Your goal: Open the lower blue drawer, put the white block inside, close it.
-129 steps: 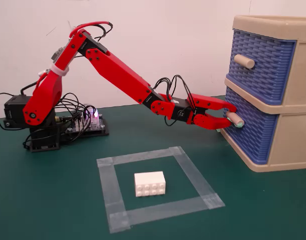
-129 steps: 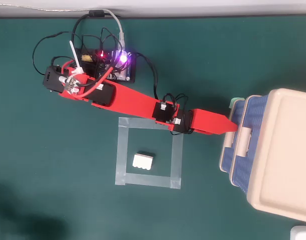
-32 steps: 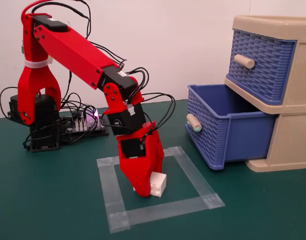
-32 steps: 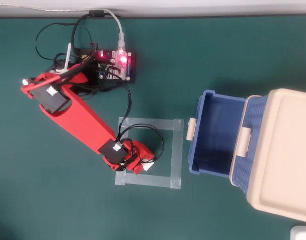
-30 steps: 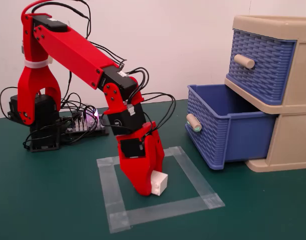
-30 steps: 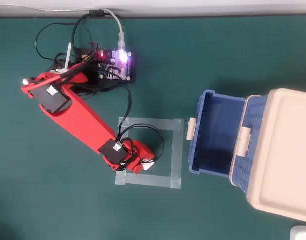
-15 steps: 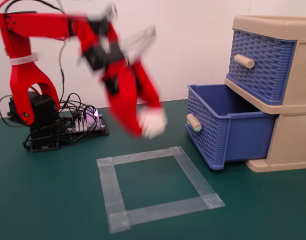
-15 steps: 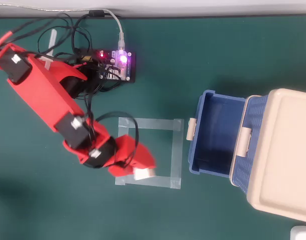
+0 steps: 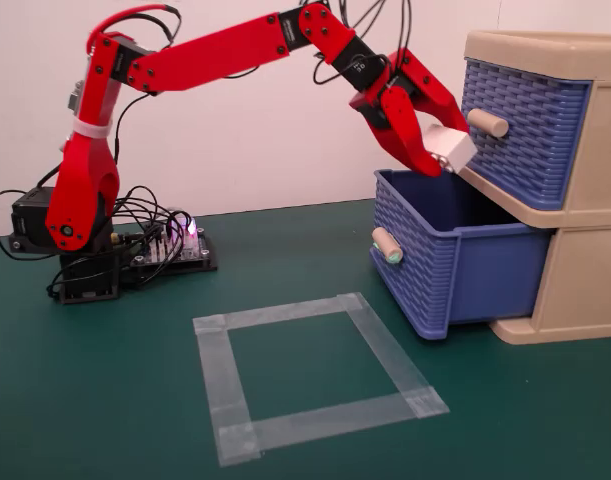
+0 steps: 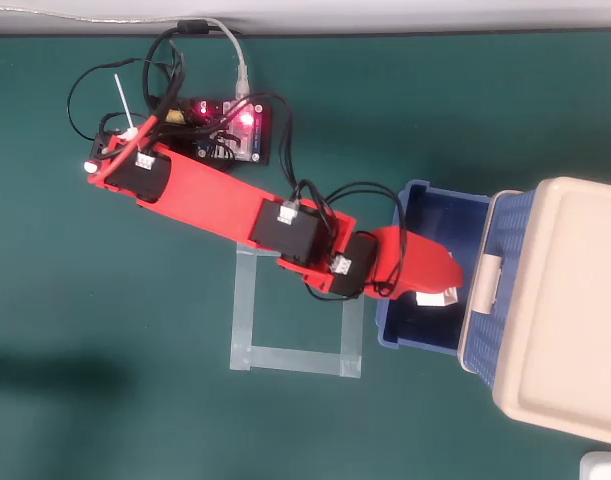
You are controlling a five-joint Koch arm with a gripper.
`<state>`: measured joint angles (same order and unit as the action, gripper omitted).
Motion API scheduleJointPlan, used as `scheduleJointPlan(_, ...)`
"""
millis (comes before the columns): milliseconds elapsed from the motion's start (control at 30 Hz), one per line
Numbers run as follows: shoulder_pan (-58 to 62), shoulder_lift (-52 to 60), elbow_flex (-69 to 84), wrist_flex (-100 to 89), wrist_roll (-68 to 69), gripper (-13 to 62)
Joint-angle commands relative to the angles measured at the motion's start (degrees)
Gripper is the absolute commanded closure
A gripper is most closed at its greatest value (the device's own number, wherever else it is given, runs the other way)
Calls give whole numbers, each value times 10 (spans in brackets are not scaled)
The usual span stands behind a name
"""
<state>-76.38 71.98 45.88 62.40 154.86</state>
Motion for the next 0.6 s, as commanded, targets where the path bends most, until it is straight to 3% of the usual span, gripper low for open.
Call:
scheduleJointPlan(0,-14,16,-36,-2,26,325)
scheduleJointPlan(33,-25,17,-36,-2,28,211)
scheduleJointPlan(67,-31,18,-37,-2,30,169)
scheduleJointPlan(300,-33,122,-27,23,40,159)
scheduleJointPlan(433,-28,213,13,221,32,159)
scheduleJointPlan(567,-5,214,41,387,-3,159)
